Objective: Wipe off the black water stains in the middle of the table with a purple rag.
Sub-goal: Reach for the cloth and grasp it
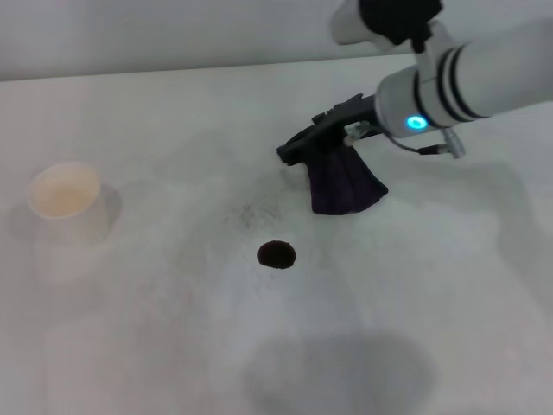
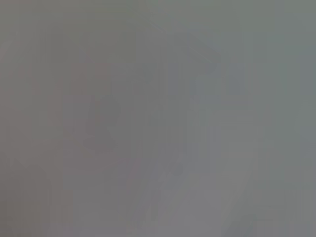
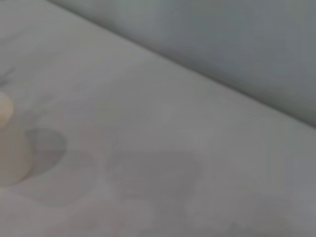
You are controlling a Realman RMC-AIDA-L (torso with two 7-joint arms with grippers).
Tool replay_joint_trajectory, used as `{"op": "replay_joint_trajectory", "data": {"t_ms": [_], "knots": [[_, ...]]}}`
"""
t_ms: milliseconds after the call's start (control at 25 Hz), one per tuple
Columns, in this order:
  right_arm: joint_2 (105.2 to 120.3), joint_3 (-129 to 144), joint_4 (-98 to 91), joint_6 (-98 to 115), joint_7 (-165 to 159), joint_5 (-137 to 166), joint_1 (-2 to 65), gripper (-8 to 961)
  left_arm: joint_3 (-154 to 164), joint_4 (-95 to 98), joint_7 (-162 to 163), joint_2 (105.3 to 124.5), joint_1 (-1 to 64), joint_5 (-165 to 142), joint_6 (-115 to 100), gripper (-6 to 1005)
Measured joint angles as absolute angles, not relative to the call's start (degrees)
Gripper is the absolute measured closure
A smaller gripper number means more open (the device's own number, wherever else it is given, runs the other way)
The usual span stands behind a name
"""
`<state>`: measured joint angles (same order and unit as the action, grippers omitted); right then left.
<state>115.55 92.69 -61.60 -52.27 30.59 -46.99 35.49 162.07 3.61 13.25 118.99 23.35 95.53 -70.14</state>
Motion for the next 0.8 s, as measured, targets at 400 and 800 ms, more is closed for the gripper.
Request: {"op": "replay_joint_trajectory", "data": {"t_ms": [400,800], "knots": [[116.02,96.3,-54.7,-48.5,19.5,-40.5,40.9,116,162.7,2.4,13.3,118.44,23.8,94.6,-68.9,115],[116.03,96.5,-48.8,-45.3,17.9,-40.4,41.5,117,162.7,0.7,13.1,118.41,24.4,94.1,-68.7,115]]}}
